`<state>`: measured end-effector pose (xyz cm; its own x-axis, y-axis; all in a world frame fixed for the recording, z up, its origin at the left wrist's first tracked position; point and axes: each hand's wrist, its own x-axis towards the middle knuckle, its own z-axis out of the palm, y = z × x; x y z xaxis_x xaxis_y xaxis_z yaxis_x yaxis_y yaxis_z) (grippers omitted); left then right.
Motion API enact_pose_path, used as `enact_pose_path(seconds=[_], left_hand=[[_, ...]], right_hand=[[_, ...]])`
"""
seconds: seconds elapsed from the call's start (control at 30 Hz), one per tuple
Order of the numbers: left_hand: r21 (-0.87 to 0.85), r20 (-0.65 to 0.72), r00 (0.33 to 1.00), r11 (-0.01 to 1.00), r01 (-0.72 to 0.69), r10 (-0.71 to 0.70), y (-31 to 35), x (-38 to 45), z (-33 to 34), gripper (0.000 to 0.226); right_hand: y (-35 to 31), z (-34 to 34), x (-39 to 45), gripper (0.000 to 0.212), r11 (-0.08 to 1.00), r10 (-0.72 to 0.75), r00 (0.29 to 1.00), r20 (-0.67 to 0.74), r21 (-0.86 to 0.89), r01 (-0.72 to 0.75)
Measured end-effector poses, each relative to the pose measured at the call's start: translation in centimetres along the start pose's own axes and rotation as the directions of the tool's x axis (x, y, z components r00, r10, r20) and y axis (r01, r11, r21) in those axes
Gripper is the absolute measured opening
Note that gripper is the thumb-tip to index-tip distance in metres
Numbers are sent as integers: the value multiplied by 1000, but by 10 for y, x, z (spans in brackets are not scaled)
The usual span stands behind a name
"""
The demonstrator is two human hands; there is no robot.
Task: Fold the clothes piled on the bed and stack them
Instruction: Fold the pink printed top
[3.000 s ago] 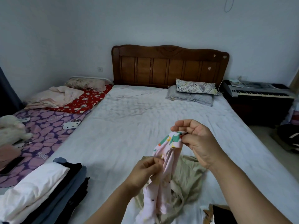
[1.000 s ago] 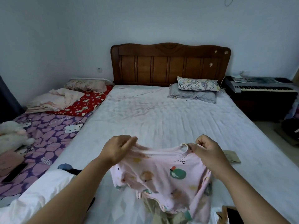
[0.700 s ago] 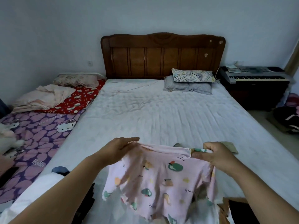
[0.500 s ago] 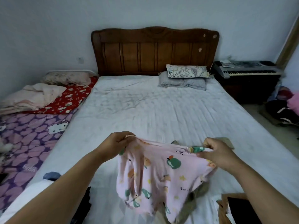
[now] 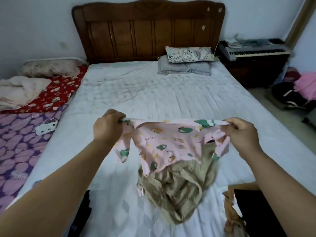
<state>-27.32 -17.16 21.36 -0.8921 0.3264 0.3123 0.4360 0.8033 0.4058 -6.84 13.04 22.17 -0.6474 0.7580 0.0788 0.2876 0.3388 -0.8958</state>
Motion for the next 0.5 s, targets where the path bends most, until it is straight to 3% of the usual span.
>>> enact_pose_path(seconds=[0.13,0.3,0.5], left_hand=[[-204,69,986,965,163,-152,-2,-45,6,45],[-32,247,948,976,216,-201,-32,-145,47,37],[150,559,785,964,222,-268,-59,-289,95,30]], right_hand=[[27,-4,-31,15,997,-24,996,91,-74,31],[103,0,-95,20,976,39,972,233,-218,13],[220,10,-188,15,847,200,811,549,-513,138]])
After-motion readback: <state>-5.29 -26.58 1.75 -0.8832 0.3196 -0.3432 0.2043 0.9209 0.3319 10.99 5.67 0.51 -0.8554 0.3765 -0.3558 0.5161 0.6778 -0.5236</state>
